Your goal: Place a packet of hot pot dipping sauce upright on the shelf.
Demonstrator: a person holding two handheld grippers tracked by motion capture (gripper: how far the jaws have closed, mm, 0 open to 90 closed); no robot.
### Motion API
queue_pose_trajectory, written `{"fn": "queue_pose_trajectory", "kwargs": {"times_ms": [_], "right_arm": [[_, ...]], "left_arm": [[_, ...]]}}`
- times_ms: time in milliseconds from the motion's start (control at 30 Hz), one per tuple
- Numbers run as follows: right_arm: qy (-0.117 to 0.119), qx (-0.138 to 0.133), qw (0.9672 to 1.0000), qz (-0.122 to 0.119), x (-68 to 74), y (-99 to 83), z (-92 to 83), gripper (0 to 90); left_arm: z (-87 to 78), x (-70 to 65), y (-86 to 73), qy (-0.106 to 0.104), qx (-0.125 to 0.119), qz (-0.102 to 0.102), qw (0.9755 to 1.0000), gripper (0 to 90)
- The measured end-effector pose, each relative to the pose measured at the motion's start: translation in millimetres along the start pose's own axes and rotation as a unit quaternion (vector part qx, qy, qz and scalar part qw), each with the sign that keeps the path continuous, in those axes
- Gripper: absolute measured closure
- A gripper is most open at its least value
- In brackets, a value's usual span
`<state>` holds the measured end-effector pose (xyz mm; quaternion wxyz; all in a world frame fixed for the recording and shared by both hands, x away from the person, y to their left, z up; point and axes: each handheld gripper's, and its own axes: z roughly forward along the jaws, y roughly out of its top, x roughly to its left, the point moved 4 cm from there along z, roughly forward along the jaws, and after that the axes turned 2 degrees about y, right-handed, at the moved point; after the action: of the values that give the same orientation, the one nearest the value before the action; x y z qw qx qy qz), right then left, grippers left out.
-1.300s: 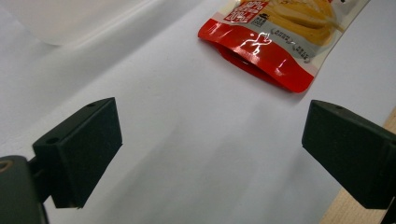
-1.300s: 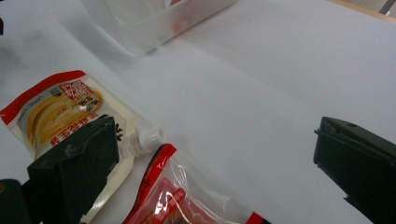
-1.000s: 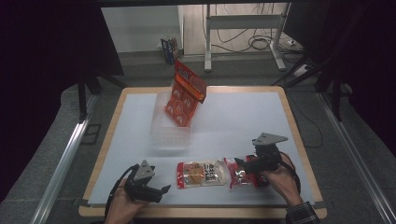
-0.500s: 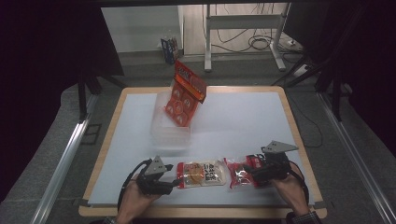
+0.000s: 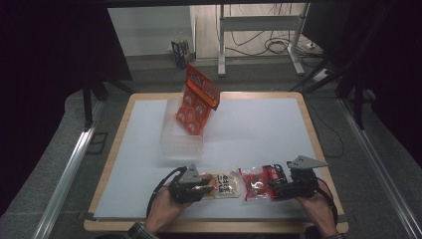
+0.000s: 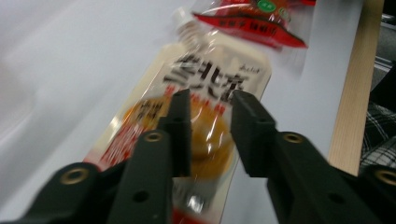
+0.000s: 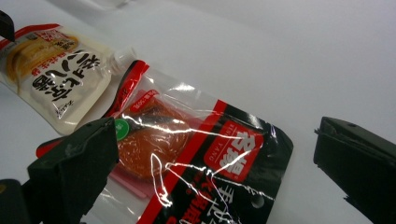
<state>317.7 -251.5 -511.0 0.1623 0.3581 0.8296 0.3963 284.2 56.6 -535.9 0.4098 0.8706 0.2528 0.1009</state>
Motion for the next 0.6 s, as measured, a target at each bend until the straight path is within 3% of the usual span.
{"fn": "queue_pose_trajectory", "kwargs": {"times_ms": [167, 233, 533, 600], "right_arm": [[-0.003, 0.005, 1.0, 0.002, 0.0, -4.0, -4.7, 0.0], [-0.003, 0.006, 1.0, 0.002, 0.0, -4.5, -5.1, 0.0], [-0.007, 0.008, 0.9999, 0.008, -3.1, -10.8, -11.5, 0.0], [-0.008, 0.01, 0.9999, 0.008, -3.9, -12.1, -12.6, 0.0]], "left_arm": [[18.3, -5.7, 15.6, -0.02, -0.01, 0.003, 0.9997, 88.8], [23.2, -7.1, 20.6, -0.024, -0.007, 0.016, 0.9996, 89.7], [54.8, -19.4, 48.9, -0.038, -0.015, 0.035, 0.9985, 89.9], [60.6, -21.8, 53.0, -0.041, -0.022, 0.03, 0.9985, 89.8]]}}
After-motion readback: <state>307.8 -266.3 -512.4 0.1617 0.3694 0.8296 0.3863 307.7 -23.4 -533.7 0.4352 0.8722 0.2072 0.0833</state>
